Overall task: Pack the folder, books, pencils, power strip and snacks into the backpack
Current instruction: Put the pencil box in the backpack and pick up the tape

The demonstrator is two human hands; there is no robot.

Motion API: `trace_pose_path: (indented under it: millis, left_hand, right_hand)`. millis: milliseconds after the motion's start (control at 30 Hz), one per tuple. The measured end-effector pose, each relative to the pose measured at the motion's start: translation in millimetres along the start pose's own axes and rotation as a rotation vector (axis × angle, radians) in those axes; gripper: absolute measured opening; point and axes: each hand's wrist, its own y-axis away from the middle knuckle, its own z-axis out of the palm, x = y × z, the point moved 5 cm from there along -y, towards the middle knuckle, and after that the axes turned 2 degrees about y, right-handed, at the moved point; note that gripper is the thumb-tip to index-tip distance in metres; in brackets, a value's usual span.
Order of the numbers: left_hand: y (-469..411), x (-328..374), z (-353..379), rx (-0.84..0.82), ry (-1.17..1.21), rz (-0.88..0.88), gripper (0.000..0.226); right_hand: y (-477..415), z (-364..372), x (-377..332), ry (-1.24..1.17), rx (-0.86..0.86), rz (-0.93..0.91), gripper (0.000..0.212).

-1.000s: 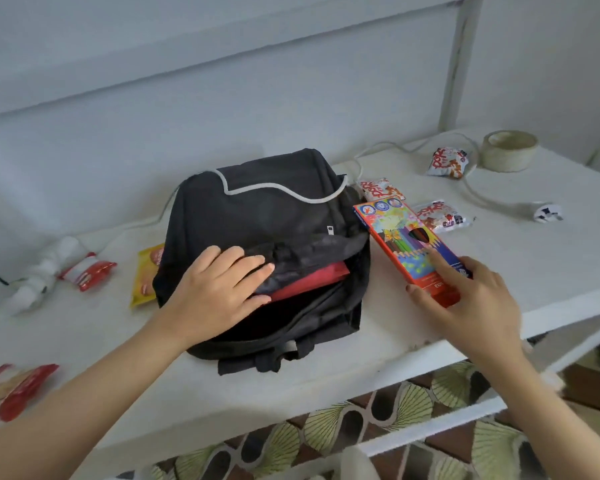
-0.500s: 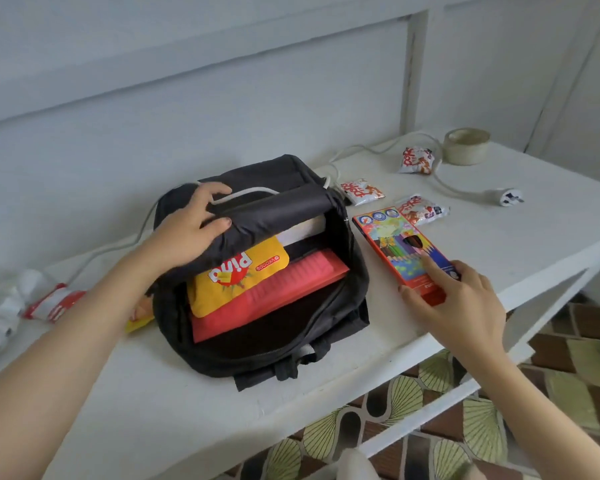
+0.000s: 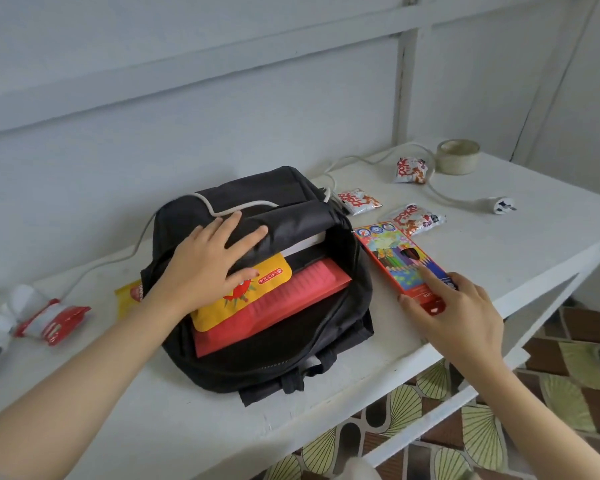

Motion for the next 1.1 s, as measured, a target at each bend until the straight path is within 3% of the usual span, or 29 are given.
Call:
trace_pose_path:
  millis: [200, 333, 500, 733, 1100]
  left_hand:
    - [-3.9, -5.3, 4.9, -0.11, -0.045, 0.138, 0.083]
    - [-13.3, -12.9, -6.4, -0.149, -0.028, 0.147, 0.067]
    - [-32.4, -28.2, -29.0, -0.089, 0.025, 0.108, 0.066]
    - [-46.1, -37.9, -54.1, -0.033, -0.135, 0.08, 0.079]
    - [-57.7, -40.8, -62.8, 0.025, -0.15, 0.04, 0.085]
  right_hand:
    - [6.2, -5.3, -4.1, -0.058, 0.067, -0.021, 0.059]
    - [16.3, -14.6, -8.8, -0.104, 0.144, -0.067, 0.068]
    - [33.7, -31.3, -25.8, -0.149, 0.181, -0.167, 0.068]
    - [47.0, -30.0, -85.8, -0.08, 0.072, -0.395, 0.065]
    - [-11.3, 9.3, -183.7, 0.077, -0.064, -0.351, 0.065]
